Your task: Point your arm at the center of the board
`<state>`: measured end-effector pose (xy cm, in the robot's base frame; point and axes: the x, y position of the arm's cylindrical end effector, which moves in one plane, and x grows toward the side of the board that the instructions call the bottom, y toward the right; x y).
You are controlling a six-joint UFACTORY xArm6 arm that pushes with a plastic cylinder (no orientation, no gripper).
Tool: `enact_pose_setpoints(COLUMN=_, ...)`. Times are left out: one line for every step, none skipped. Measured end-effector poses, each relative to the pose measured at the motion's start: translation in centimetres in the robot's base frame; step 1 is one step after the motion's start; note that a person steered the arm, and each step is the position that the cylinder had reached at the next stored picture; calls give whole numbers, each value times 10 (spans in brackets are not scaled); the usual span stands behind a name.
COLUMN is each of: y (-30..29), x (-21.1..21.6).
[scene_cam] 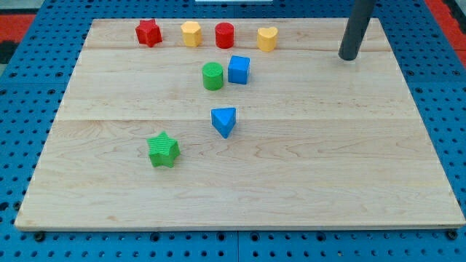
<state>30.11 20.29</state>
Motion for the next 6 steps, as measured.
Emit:
enact_pose_setpoints(y=0, x=76)
enact_pose_setpoints(y=-2, x=91)
enact_pose_setpoints(y=-2, x=91)
enact_pose_setpoints(y=9, x=80)
enact_pose_setpoints(y=-22, x=76)
enact_pose_setpoints(y=-25, x=77)
